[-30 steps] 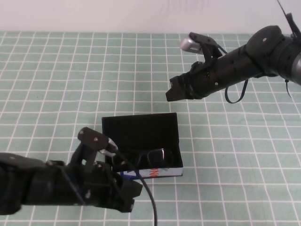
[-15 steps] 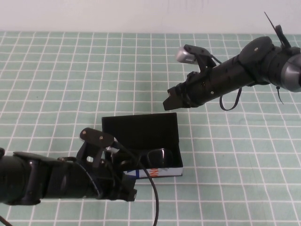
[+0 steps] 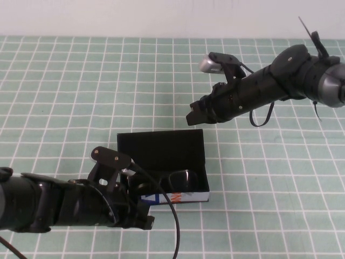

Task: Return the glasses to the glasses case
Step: Close the glasses case

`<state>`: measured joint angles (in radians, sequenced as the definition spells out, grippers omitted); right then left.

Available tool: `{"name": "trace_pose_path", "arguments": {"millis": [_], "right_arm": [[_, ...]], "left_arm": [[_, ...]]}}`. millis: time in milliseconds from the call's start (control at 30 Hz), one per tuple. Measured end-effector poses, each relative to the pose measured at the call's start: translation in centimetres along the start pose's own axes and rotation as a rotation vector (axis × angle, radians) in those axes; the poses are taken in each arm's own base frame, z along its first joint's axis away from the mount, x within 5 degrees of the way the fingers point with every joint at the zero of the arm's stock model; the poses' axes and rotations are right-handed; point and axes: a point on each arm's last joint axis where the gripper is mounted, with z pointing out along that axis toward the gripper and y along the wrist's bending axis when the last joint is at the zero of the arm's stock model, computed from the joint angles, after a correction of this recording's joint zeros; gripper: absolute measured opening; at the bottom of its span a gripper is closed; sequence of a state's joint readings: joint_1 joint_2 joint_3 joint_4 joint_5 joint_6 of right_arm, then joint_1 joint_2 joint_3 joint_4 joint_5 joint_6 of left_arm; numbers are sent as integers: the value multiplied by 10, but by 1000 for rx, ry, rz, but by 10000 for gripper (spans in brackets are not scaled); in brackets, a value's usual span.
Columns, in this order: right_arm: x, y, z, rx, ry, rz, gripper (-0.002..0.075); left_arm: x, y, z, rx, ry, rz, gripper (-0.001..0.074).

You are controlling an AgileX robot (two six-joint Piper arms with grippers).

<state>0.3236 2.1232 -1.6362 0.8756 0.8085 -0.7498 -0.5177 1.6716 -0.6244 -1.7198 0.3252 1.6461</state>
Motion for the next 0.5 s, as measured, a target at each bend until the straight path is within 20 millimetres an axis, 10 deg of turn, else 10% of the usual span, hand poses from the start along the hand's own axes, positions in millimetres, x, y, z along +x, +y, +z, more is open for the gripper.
{"name": "trace_pose_path", "arguments": {"millis": [500], "right_arm": [[-17, 2, 18, -191, 141, -128, -11]], "left_arm": [[1, 0, 1, 2, 6, 0, -2]]}}
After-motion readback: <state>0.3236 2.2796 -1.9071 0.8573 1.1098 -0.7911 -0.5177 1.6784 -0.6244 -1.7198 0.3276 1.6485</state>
